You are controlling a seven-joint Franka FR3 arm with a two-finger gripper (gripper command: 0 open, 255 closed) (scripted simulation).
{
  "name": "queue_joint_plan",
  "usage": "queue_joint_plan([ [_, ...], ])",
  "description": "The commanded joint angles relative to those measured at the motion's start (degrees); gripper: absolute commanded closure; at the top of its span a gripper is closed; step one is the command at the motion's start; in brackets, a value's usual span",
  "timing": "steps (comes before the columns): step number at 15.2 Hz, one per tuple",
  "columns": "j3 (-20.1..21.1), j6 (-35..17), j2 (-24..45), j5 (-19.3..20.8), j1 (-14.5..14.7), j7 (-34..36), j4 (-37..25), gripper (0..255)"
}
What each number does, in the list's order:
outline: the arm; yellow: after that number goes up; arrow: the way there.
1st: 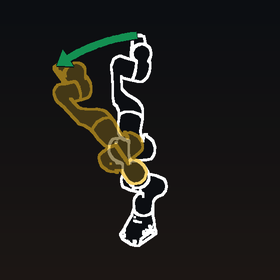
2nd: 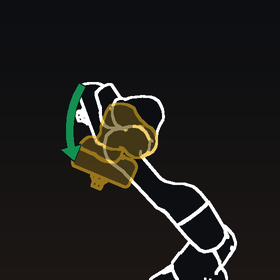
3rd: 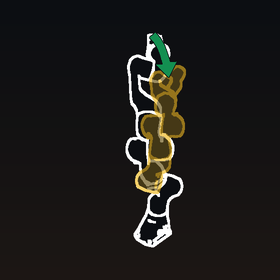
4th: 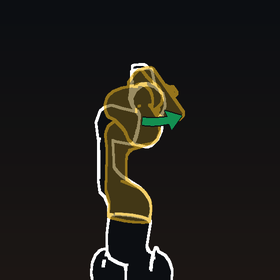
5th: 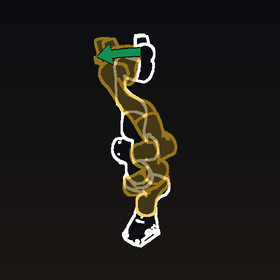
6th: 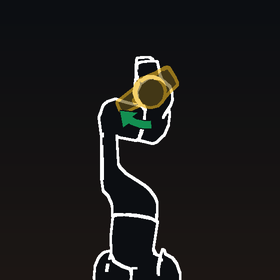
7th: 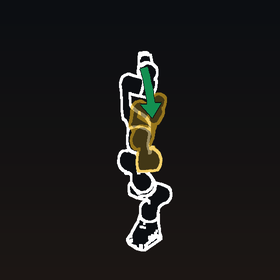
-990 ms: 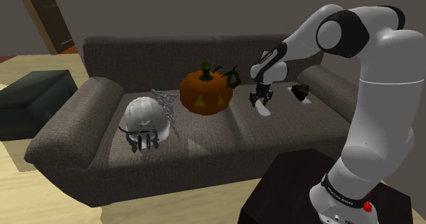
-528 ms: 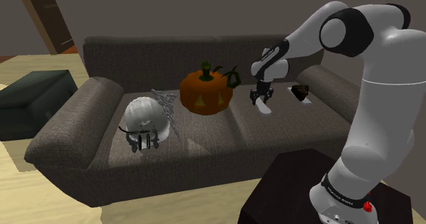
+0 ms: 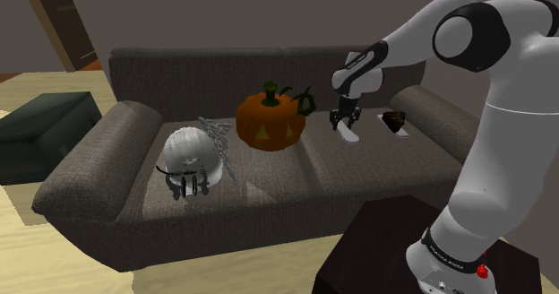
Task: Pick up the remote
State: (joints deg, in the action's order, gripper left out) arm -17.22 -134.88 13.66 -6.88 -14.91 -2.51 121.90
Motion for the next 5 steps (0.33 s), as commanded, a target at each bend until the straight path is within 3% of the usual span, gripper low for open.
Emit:
queue_joint_plan([
  [1, -0.2, 1.3, -1.0, 0.5, 0.1, 0.3, -0.4, 255],
  [5, -0.3, 2.8, -2.0, 1.0, 0.2, 0.7, -0.9, 255],
])
